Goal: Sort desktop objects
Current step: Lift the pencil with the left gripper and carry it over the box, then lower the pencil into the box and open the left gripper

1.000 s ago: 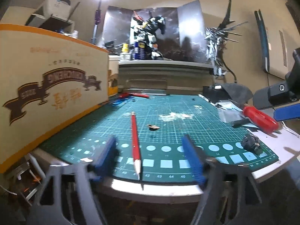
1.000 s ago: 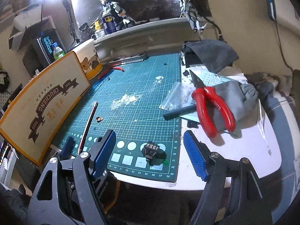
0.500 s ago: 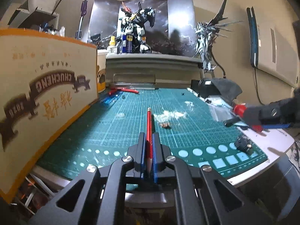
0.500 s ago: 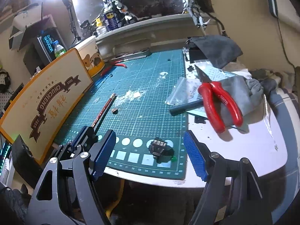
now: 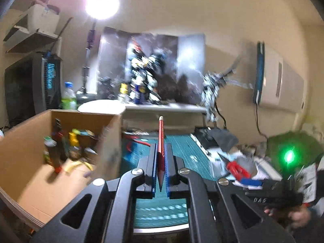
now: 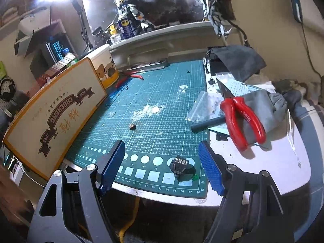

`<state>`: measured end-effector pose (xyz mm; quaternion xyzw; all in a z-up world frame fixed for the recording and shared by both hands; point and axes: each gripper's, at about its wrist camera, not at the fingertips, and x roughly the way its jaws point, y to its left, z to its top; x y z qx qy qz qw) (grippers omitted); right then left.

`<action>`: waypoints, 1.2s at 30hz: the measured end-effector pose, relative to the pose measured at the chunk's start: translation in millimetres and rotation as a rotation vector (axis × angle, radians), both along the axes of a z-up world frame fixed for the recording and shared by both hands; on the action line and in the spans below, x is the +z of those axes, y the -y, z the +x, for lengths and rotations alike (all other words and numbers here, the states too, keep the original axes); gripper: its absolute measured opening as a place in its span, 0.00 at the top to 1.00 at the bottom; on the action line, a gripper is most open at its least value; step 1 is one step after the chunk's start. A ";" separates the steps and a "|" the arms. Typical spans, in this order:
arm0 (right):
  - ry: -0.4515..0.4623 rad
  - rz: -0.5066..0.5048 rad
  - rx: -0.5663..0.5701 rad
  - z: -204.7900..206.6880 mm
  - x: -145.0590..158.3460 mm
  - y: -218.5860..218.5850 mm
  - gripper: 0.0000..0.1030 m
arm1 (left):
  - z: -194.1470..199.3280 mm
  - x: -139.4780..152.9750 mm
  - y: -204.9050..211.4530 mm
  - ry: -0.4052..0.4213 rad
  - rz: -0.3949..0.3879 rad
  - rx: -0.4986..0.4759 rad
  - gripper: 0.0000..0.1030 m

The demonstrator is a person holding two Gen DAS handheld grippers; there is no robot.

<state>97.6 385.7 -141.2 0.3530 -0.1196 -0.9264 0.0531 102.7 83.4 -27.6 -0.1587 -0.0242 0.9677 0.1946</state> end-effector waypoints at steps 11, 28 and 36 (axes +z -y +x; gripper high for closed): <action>-0.040 -0.033 0.087 -18.0 6.4 23.7 0.30 | -108.1 53.8 137.2 0.300 -0.143 0.075 0.94; -0.109 0.031 0.170 -40.8 49.7 62.0 0.30 | -225.7 -24.2 82.9 0.653 -0.447 0.056 0.94; -0.110 0.036 0.179 -39.8 51.7 63.5 0.30 | -249.9 -45.3 66.4 0.682 -0.512 0.076 0.94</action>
